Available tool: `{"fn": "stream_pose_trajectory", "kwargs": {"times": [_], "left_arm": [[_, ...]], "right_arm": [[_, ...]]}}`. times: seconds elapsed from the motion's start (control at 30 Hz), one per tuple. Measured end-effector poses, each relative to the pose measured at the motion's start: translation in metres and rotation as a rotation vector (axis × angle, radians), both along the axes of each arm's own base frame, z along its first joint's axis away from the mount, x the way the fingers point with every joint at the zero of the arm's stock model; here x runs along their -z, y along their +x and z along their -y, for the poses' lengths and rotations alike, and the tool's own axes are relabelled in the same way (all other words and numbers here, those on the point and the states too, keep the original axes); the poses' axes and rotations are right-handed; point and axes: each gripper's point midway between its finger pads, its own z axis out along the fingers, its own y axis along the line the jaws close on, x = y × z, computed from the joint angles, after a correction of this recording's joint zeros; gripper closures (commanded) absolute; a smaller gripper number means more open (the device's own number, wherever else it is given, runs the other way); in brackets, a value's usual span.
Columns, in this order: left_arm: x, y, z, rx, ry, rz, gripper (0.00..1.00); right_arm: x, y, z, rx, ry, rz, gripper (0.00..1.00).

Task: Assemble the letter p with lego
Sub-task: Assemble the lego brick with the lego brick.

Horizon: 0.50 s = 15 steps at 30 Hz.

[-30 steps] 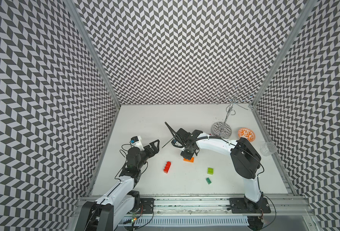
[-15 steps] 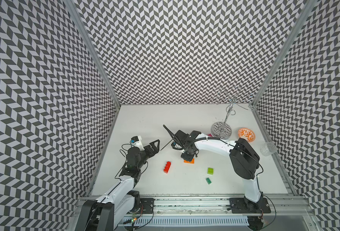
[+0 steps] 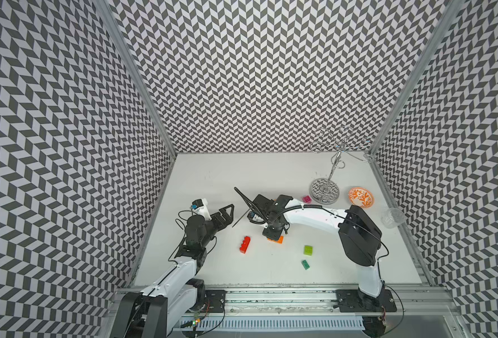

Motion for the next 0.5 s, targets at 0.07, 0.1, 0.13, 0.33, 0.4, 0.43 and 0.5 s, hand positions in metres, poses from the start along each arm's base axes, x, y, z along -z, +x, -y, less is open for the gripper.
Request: {"fn": "stream_pose_trajectory", "kwargs": {"times": [0.07, 0.1, 0.13, 0.33, 0.4, 0.43, 0.5], "left_arm": [[0.000, 0.000, 0.000, 0.001, 0.000, -0.001, 0.00], [0.000, 0.000, 0.000, 0.002, -0.001, -0.001, 0.00], [0.000, 0.000, 0.000, 0.003, -0.001, -0.001, 0.00], [0.000, 0.000, 0.000, 0.002, -0.001, -0.001, 0.00], [0.000, 0.000, 0.000, 0.004, -0.002, -0.001, 0.00], [0.000, 0.000, 0.001, 0.005, -0.002, -0.001, 0.00], [0.000, 0.000, 0.001, 0.006, -0.002, -0.001, 0.00]], "right_arm": [[0.000, -0.001, 0.000, 0.001, 0.003, -0.006, 1.00], [0.001, -0.002, 0.000, 0.001, 0.002, -0.010, 1.00], [0.002, -0.003, 0.001, 0.002, 0.000, -0.013, 1.00], [0.008, -0.010, 0.005, 0.003, -0.009, -0.043, 1.00], [0.009, -0.011, 0.005, 0.003, -0.009, -0.046, 0.99], [0.009, -0.011, 0.005, 0.002, -0.008, -0.047, 0.98], [0.009, -0.011, 0.005, 0.002, -0.006, -0.049, 0.97]]}}
